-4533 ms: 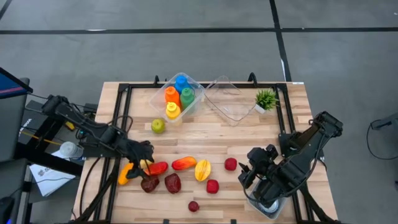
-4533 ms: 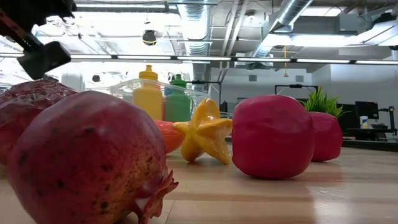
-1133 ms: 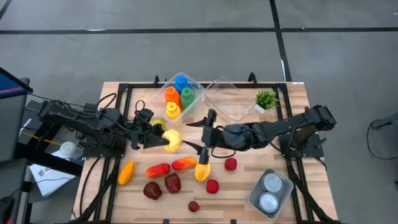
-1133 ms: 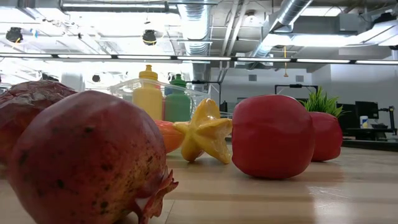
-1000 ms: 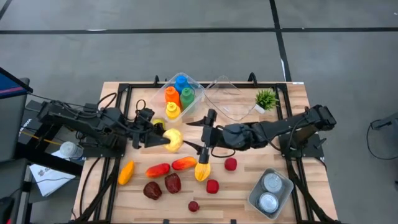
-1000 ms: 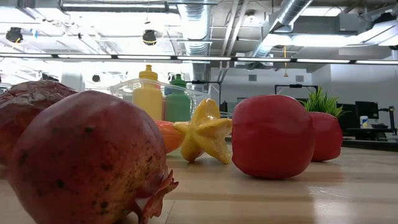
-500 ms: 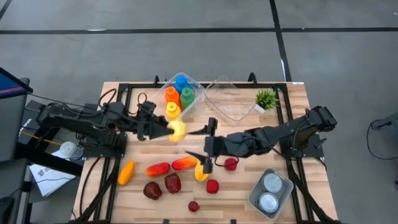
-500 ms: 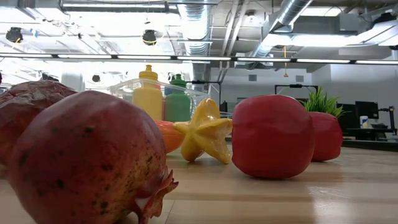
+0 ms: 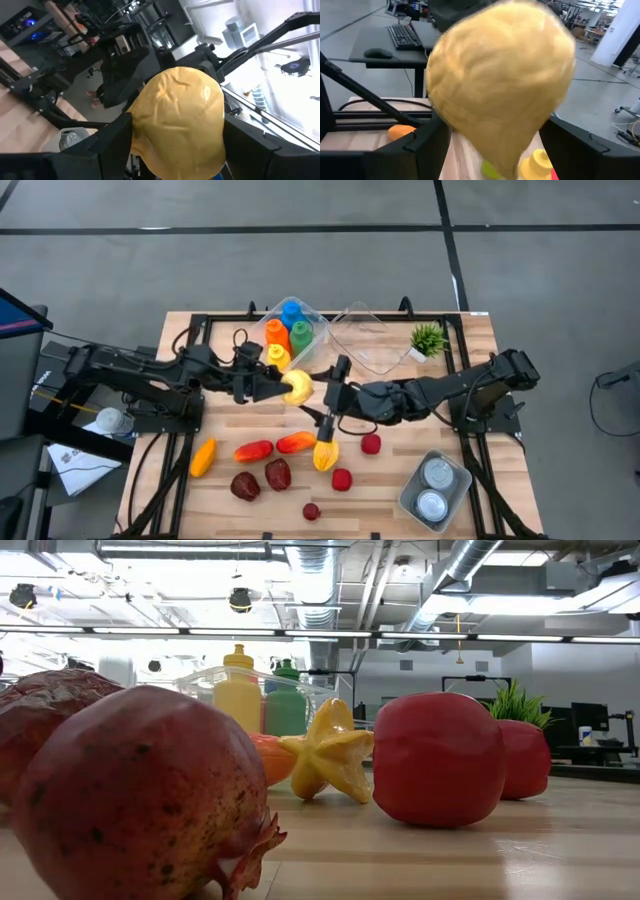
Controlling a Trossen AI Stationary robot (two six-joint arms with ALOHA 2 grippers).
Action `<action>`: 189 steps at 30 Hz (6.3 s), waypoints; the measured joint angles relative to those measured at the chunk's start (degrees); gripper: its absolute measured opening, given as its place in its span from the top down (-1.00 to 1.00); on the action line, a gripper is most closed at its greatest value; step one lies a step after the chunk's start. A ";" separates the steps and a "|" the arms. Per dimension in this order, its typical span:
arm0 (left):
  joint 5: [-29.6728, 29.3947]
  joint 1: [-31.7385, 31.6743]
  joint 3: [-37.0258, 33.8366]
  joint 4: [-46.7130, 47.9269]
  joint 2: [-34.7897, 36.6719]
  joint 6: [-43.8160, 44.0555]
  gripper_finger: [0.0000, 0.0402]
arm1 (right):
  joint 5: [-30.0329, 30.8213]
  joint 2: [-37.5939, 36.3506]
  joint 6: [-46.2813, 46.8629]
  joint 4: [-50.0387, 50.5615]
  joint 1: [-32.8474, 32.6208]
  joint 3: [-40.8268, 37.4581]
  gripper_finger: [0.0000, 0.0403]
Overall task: Pick & Place Food Item
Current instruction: Put the pear into the right transparent bin, then put the green apple into the right transparent bin
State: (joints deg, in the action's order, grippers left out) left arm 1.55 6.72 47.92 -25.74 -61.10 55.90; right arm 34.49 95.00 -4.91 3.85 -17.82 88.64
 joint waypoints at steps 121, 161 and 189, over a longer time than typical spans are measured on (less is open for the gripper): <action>-37.70 -2.29 -30.67 45.51 11.76 -18.25 -0.80 | -21.09 2.25 35.76 53.93 33.94 -10.32 -0.35; -36.53 -7.27 -43.15 24.90 11.50 -16.50 -0.35 | -23.39 2.25 34.30 51.74 33.89 -10.29 -0.35; -13.79 4.57 -43.21 -6.87 12.29 4.86 -0.34 | -28.33 -5.66 26.38 29.82 21.63 -10.25 -0.35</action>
State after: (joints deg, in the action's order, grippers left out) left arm -12.25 11.29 4.71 -32.61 -48.82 60.76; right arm 6.15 89.34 21.47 33.67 3.81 78.39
